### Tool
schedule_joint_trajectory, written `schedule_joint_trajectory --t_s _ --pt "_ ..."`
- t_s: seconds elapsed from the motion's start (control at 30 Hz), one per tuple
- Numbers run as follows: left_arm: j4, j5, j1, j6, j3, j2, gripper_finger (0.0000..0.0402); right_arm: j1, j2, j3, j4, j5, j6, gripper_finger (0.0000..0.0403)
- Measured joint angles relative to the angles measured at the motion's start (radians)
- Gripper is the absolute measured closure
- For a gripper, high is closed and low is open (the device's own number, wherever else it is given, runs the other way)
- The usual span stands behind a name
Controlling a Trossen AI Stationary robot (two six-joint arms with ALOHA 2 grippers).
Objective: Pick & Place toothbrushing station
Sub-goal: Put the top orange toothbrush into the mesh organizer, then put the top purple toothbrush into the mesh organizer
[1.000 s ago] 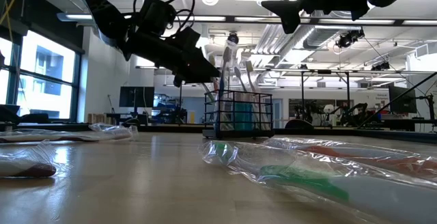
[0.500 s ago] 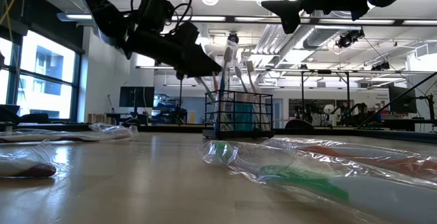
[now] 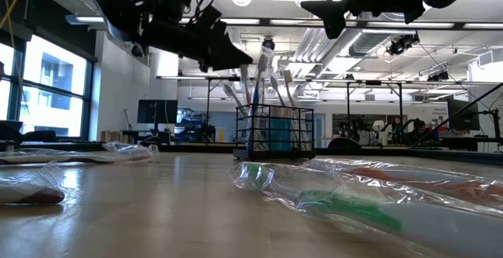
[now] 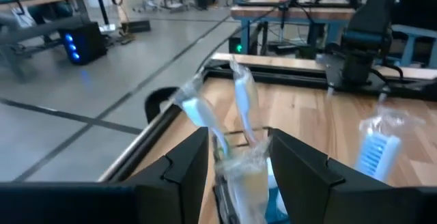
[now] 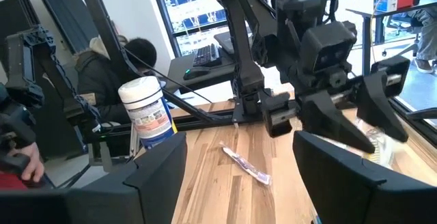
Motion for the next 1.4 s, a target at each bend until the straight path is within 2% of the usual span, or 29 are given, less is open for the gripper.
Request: schedule_joint_trajectory --t_s 0.23,0.37,0.43,0.6,0.73,0.87,1.03,1.2,1.4 --pt "-0.001 -0.01 0.0 0.004 0.0 -0.073 0.0247 0.0 0.0 0.0 0.0 0.0 0.0 0.0142" --pt "0.002 -0.009 0.0 0.025 0.0 -0.167 0.0247 0.0 0.0 0.0 0.0 0.0 0.0 0.0142" --pt "-0.014 0.003 0.0 -0.04 0.0 -0.221 0.0247 0.0 0.0 0.0 0.0 0.0 0.0 0.0142" --pt "-0.063 0.026 0.0 -0.34 0.001 -0.354 0.0247 0.0 0.0 0.0 0.0 -0.003 0.005 0.0142" --pt "-0.18 0.028 0.0 -0.472 0.0 -0.419 0.0247 0.0 0.0 0.0 0.003 -0.003 0.043 0.0142" --pt "-0.219 0.031 0.0 -0.524 0.0 -0.445 0.0247 0.0 0.0 0.0 0.003 -0.009 0.087 0.0142" --pt "-0.179 0.11 0.0 -0.721 0.0 -0.44 0.0247 0.001 0.0 0.0 0.003 -0.068 0.111 0.0142" --pt "-0.243 0.203 -0.021 -0.71 0.0 -0.486 0.0247 0.001 0.0 0.0 0.003 -0.116 0.169 0.0142" --pt "-0.519 0.128 -0.162 -0.511 0.011 -0.595 0.0247 0.022 0.0 0.0 0.002 -0.251 0.221 0.0142"
